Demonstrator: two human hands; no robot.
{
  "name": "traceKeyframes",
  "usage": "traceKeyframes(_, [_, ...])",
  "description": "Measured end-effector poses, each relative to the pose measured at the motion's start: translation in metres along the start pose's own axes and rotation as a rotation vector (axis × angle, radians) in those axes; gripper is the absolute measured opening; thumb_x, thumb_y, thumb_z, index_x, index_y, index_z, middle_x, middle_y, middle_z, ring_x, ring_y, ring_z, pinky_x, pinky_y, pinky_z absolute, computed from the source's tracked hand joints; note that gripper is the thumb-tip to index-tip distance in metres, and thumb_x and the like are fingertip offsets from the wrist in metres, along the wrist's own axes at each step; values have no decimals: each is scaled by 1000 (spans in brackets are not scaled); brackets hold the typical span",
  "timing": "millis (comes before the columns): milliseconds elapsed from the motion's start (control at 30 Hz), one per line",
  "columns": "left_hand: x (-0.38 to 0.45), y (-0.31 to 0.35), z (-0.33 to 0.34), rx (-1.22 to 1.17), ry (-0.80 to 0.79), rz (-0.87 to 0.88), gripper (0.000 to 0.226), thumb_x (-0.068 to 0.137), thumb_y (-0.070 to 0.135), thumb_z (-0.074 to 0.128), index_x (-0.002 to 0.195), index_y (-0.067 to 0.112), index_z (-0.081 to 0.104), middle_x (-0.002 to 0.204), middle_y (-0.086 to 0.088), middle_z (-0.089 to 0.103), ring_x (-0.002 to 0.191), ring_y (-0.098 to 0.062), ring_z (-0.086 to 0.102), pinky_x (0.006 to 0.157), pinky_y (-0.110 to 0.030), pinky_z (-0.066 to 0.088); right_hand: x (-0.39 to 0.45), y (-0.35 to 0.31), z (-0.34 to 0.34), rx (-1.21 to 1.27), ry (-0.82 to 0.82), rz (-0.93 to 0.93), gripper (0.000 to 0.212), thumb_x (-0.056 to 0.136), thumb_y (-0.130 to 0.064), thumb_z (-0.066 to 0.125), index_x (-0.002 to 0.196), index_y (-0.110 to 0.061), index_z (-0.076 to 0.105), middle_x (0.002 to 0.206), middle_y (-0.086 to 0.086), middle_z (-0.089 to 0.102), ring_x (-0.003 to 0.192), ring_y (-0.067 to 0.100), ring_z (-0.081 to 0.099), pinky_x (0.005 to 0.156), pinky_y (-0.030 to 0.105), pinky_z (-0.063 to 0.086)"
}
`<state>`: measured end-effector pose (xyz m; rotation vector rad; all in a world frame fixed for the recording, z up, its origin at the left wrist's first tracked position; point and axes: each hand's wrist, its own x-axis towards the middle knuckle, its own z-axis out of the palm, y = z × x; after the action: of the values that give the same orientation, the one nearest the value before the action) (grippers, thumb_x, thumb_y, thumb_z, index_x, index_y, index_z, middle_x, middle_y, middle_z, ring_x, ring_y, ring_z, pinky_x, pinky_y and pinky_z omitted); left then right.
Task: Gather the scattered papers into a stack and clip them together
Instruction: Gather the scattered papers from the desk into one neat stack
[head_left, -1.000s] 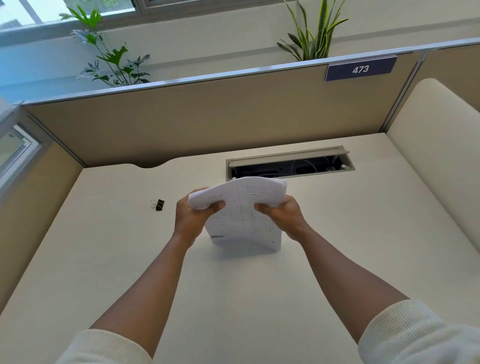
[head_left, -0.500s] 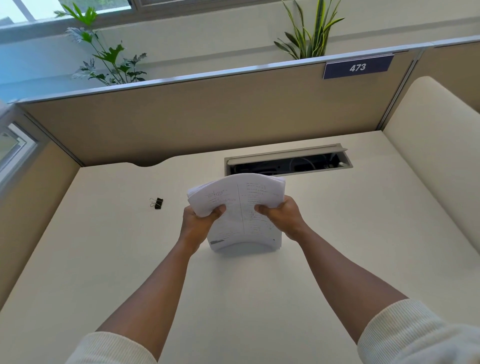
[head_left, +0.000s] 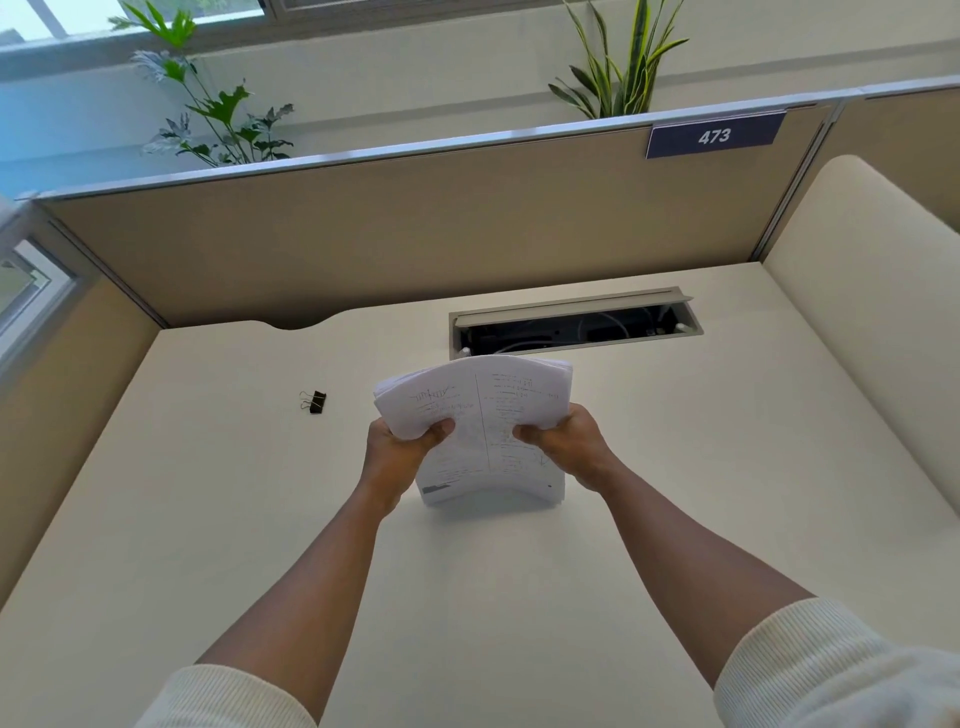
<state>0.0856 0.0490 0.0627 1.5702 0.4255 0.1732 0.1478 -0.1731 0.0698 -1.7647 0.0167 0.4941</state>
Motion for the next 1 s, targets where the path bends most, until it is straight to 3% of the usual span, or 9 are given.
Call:
traceKeyframes(233, [5, 18, 2, -48, 86, 89, 22, 84, 44, 71, 95, 25, 72, 88, 8, 75, 83, -12, 71, 63, -23, 57, 2, 0, -2, -37, 11, 16, 26, 82, -11, 74, 105, -2, 67, 108, 22, 67, 100, 41, 63, 84, 53, 53])
traceKeyframes(400, [11, 34, 0, -111, 135, 207, 26, 99, 43, 52, 97, 21, 66, 87, 8, 70, 78, -4, 66, 62, -19, 53, 3, -2, 0, -56, 23, 15, 24, 82, -12, 73, 103, -3, 68, 106, 19, 68, 101, 40, 62, 83, 52, 54])
traceKeyframes(600, [18, 43, -2, -146, 198, 251, 18, 99, 34, 57, 102, 26, 72, 106, -7, 71, 92, -15, 63, 82, -36, 54, 4, -3, -2, -53, 36, 25, 24, 81, -10, 74, 103, -4, 68, 106, 18, 68, 101, 39, 63, 81, 50, 55])
traceKeyframes(733, [20, 44, -2, -145, 224, 229, 18, 98, 33, 58, 107, 27, 72, 113, -8, 72, 95, -15, 65, 85, -34, 57, 5, -5, -1, -58, 33, 16, 24, 81, -10, 73, 104, -4, 68, 106, 18, 68, 101, 40, 62, 82, 51, 55])
traceKeyframes(900, [20, 49, 4, -132, 212, 186, 22, 98, 43, 52, 105, 39, 73, 122, 0, 71, 101, -14, 67, 79, -27, 58, 5, -6, -2, -56, 27, 11, 23, 83, -9, 72, 105, -6, 68, 108, 17, 67, 103, 40, 61, 85, 54, 55])
traceKeyframes(1000, [20, 53, 11, -135, 181, 158, 27, 98, 52, 49, 102, 37, 72, 103, 2, 70, 81, -3, 64, 62, -20, 53, 5, -5, -1, -56, 21, 2, 22, 83, -8, 71, 105, -5, 68, 108, 18, 68, 103, 41, 61, 84, 53, 54])
